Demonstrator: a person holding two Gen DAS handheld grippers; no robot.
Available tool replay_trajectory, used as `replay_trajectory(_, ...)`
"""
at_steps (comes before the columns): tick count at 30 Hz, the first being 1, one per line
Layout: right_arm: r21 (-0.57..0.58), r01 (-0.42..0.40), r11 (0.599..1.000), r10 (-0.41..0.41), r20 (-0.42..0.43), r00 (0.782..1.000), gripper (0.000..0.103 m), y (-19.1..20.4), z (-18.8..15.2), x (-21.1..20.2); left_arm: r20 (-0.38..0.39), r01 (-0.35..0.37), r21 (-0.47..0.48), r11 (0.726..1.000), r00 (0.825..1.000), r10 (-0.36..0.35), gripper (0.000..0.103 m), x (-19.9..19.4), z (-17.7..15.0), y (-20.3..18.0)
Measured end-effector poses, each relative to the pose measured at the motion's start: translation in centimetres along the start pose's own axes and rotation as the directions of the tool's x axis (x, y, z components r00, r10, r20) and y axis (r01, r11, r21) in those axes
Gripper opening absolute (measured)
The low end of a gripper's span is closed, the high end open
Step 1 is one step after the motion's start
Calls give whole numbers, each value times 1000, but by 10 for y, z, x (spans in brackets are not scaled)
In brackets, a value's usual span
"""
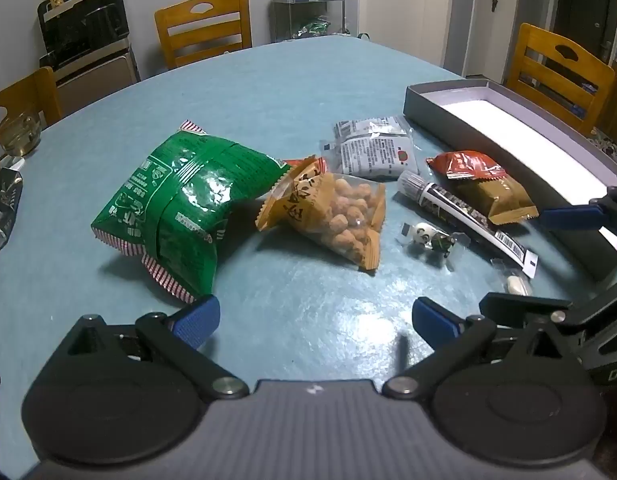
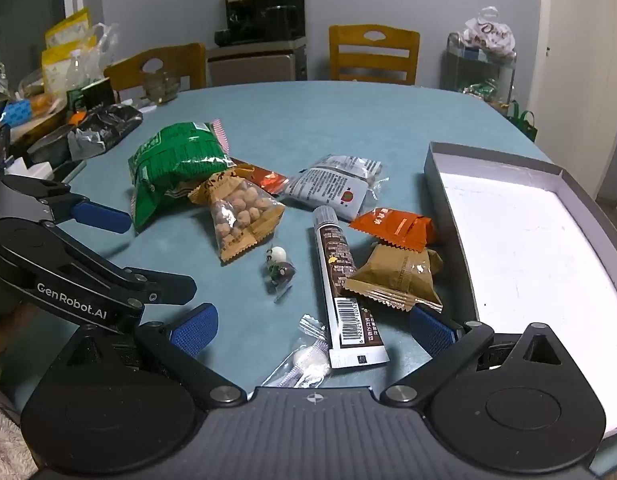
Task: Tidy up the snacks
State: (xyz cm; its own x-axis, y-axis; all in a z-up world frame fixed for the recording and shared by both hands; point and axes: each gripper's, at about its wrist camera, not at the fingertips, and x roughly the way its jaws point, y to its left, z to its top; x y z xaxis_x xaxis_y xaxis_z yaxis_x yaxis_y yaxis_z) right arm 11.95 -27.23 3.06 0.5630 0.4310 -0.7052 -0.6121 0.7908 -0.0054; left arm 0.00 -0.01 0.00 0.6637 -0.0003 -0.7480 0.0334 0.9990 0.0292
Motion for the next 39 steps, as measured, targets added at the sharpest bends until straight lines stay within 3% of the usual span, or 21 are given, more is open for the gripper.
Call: replay_trajectory(39, -3, -2, 1000, 3, 7, 1000, 103, 2, -4, -4, 12, -6, 7, 1000, 1000, 6, 103, -4, -5, -5)
